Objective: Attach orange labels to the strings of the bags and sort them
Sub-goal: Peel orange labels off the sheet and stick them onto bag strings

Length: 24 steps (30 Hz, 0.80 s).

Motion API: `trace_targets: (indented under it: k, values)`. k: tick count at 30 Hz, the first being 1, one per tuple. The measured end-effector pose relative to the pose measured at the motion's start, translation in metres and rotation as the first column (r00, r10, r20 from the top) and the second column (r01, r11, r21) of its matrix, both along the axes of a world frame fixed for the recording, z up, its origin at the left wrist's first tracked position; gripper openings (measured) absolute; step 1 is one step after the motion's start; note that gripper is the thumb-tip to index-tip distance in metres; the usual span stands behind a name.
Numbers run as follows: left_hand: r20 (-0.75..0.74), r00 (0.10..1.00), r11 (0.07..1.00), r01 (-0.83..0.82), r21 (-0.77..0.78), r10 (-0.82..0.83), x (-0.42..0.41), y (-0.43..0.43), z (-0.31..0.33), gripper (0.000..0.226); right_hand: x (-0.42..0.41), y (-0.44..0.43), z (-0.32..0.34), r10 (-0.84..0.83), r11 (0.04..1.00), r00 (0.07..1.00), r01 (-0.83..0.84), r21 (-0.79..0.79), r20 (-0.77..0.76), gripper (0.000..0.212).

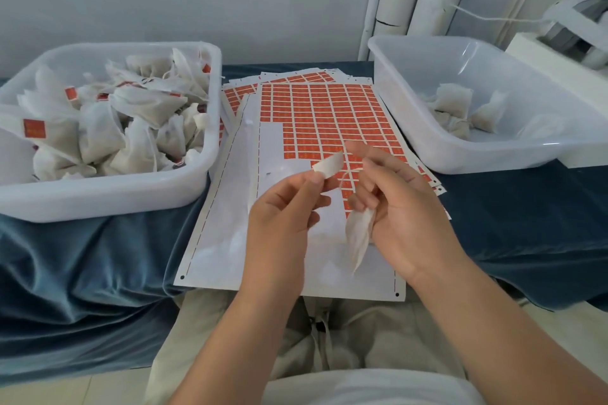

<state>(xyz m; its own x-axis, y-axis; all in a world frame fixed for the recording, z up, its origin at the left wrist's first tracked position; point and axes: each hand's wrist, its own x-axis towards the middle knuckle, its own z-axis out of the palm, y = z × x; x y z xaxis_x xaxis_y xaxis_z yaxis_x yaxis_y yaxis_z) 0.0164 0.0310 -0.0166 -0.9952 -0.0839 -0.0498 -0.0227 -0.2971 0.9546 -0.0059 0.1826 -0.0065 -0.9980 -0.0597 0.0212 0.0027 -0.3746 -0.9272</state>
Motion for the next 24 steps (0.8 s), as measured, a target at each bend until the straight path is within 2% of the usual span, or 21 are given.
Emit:
trace_targets:
  k: [4, 8, 11, 14, 17, 24]
  values:
    - [-0.008, 0.998, 0.998, -0.061, 0.022, 0.061, -0.002, -0.008, 0.005, 0.016, 0.001, 0.002, 0.003, 0.010, 1.000, 0.999, -0.009, 0.025, -0.031, 0.029]
    - [-0.015, 0.994, 0.993, -0.105, -0.058, 0.104, -0.004, -0.013, 0.007, 0.022, 0.005, 0.007, 0.012, -0.016, 0.962, 0.994, 0.046, 0.271, -0.111, 0.028]
    - [-0.037, 0.994, 0.986, -0.103, -0.134, 0.099, -0.005, -0.015, 0.008, 0.022, 0.008, 0.009, 0.021, -0.042, 0.938, 0.985, 0.097, 0.334, -0.169, 0.027]
    - [-0.059, 0.997, 0.976, -0.058, -0.211, 0.046, -0.005, -0.014, 0.009, 0.020, 0.011, 0.010, 0.028, -0.071, 0.892, 0.969, 0.168, 0.420, -0.237, 0.025]
    - [-0.072, 0.997, 0.967, 0.018, -0.253, -0.037, -0.006, -0.012, 0.007, 0.016, 0.016, 0.011, 0.035, -0.033, 0.847, 0.956, 0.183, 0.499, -0.293, 0.027]
    - [-0.120, 0.976, 0.972, 0.162, -0.170, -0.183, -0.003, -0.011, 0.007, 0.015, 0.023, 0.012, 0.048, 0.073, 0.794, 0.936, 0.154, 0.588, -0.343, 0.024]
